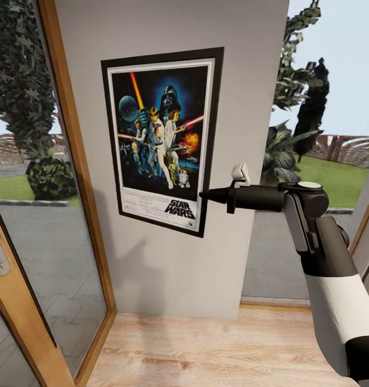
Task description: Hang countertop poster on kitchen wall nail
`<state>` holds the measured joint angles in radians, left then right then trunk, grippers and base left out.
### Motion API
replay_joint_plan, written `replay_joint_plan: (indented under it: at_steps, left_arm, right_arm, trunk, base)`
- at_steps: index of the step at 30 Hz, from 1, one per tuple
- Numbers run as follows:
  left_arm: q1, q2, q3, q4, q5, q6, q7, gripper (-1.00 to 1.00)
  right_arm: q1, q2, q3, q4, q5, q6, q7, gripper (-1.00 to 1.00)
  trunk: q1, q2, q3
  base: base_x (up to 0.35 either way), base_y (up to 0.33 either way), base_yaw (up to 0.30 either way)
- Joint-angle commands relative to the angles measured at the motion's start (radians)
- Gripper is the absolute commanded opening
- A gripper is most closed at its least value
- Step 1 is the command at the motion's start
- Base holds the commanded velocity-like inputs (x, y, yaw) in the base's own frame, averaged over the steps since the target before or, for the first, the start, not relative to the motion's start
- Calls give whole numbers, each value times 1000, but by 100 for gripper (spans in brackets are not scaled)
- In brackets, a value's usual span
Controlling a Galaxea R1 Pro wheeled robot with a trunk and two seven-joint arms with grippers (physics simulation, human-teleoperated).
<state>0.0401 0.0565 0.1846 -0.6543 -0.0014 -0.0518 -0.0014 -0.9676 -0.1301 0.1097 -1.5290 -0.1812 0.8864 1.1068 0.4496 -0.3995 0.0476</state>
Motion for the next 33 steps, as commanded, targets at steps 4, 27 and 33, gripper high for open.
replay_joint_plan:
  at_steps: [4, 27, 33]
  left_arm:
    - [0, 0, 1, -1, 0, -2, 0, 100]
    - [0, 0, 1, -1, 0, -2, 0, 100]
    - [1, 0, 2, -1, 0, -2, 0, 100]
  right_arm:
    - [0, -1, -1, 20, -5, 5, 33, -100]
    - [-5, -5, -4, 35, -5, 6, 110, -100]
    - [-5, -5, -4, 34, -5, 6, 110, -100]
  trunk:
    - [0, -1, 0]
    - [0, -1, 0]
    - [0, -1, 0]
  base:
    - [0, 0, 0]
    - [0, 0, 0]
    - [86, 0, 0]
